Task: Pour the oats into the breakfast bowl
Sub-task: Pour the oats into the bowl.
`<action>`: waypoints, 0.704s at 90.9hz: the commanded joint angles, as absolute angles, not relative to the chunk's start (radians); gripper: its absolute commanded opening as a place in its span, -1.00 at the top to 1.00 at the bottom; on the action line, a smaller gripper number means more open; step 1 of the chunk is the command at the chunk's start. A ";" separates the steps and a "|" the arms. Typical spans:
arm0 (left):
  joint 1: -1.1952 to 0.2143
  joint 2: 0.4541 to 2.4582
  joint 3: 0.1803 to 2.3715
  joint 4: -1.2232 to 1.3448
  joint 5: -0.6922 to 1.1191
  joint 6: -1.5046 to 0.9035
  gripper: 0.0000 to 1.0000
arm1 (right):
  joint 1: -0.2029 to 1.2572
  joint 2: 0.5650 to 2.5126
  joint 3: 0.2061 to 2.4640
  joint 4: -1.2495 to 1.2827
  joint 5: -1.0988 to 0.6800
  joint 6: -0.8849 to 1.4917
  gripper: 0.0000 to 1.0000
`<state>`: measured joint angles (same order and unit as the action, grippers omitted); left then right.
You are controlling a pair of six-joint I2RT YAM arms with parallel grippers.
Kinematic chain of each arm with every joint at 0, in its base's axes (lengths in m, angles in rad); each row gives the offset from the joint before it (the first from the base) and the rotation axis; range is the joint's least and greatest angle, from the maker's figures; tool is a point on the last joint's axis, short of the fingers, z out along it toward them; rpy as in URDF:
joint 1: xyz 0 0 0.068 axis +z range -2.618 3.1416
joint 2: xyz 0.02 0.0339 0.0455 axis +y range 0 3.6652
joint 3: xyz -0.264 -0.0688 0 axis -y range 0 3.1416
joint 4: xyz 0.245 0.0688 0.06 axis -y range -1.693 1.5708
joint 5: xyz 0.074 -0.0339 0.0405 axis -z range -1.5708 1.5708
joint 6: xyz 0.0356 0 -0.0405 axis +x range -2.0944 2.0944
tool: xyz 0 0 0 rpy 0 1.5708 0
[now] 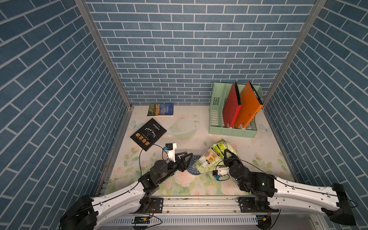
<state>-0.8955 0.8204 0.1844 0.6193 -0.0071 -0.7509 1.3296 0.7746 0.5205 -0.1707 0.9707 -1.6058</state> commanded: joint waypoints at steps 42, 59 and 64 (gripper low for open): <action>-0.899 0.836 0.164 0.661 -0.014 -0.758 -0.18 | 1.345 0.832 0.538 0.041 1.078 -1.658 1.00; -0.899 0.840 0.161 0.666 -0.014 -0.761 -0.18 | 1.353 0.846 0.550 0.046 1.077 -1.670 1.00; -0.899 0.840 0.160 0.667 -0.014 -0.762 -0.18 | 1.354 0.848 0.556 0.047 1.079 -1.674 1.00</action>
<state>-0.8955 0.8379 0.1715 0.6365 -0.0071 -0.7570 1.3449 0.8566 0.5140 -0.0742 0.9993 -1.6581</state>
